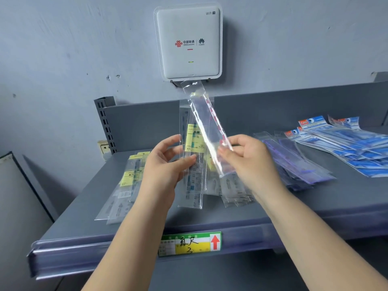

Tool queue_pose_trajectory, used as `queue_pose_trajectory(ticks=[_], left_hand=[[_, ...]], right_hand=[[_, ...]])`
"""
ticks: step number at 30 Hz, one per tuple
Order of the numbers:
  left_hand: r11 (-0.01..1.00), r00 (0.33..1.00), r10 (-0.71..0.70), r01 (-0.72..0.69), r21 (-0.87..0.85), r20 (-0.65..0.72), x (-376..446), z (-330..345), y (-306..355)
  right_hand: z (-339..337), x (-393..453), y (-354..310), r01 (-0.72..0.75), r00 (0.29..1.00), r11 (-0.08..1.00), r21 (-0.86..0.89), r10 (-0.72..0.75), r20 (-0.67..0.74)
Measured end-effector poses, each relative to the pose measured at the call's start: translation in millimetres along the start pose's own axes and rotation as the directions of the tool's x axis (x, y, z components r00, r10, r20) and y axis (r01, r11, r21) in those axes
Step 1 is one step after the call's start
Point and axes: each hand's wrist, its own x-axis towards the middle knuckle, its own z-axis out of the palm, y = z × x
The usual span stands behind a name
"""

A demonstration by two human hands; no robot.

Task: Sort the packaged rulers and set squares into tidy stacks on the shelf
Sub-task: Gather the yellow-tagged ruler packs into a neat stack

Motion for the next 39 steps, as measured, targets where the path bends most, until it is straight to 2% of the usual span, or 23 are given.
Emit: queue_pose_trajectory(ticks=[2,5,8,11,13,15,18,22,24,27,30,32,39], left_hand=[[1.000,1.000,-0.005,0.004,-0.010,-0.023,0.3,2.9,1.5],[0.999,1.000,-0.012,0.011,-0.047,-0.029,1.3,14.5,1.9],[0.997,0.999,-0.033,0.035,-0.071,0.029,2.1,33.3,1.2],[0.994,0.996,-0.056,0.062,-0.093,0.064,3.0,51.0,-1.3],[0.992,0.994,-0.069,0.077,-0.099,0.080,3.7,60.9,-3.3],[0.992,0.993,-0.071,0.080,-0.093,0.098,4.8,67.6,-5.8],[0.997,0.992,-0.054,0.060,-0.055,0.113,5.3,72.4,-7.9],[0.999,0.994,-0.037,0.040,-0.022,0.104,4.4,71.7,-8.0],[0.999,0.995,-0.036,0.039,-0.021,0.096,3.9,70.0,-8.2],[0.999,0.996,-0.027,0.029,-0.022,0.079,2.4,66.2,-8.2],[1.000,0.998,0.013,-0.014,0.004,0.063,0.0,60.9,-7.7],[0.999,0.997,0.043,-0.045,0.028,0.057,-2.8,55.1,-5.2],[0.999,0.999,0.031,-0.032,0.034,0.027,-11.6,23.1,2.4]], right_hand=[[-14.4,2.4,2.0,0.019,0.998,0.998,0.059,-0.015,-0.065],[-43.3,3.9,6.4,-0.031,0.975,0.959,0.283,0.091,-0.204],[-79.6,6.2,17.3,-0.063,0.935,0.963,0.263,0.149,-0.322],[-108.2,9.6,29.8,-0.127,0.905,0.964,0.234,0.209,-0.371],[-118.4,11.8,38.0,-0.193,0.901,0.979,0.062,0.202,-0.385],[-123.2,12.3,47.3,-0.243,0.910,0.949,-0.200,0.152,-0.385],[-122.4,7.9,53.9,-0.303,0.931,0.792,-0.530,0.128,-0.342],[-123.7,8.1,59.6,-0.309,0.945,0.667,-0.678,0.138,-0.295],[-121.9,7.9,56.9,-0.262,0.953,0.652,-0.712,0.058,-0.297],[-99.1,1.2,37.6,-0.044,0.959,0.817,-0.575,-0.127,-0.254],[-58.0,-10.9,12.0,0.085,0.993,0.932,-0.353,-0.109,-0.049],[-34.4,-14.2,3.6,0.094,0.995,0.954,-0.283,-0.084,0.048],[-4.5,-5.1,-0.2,0.018,0.997,0.998,-0.054,-0.014,0.081]])
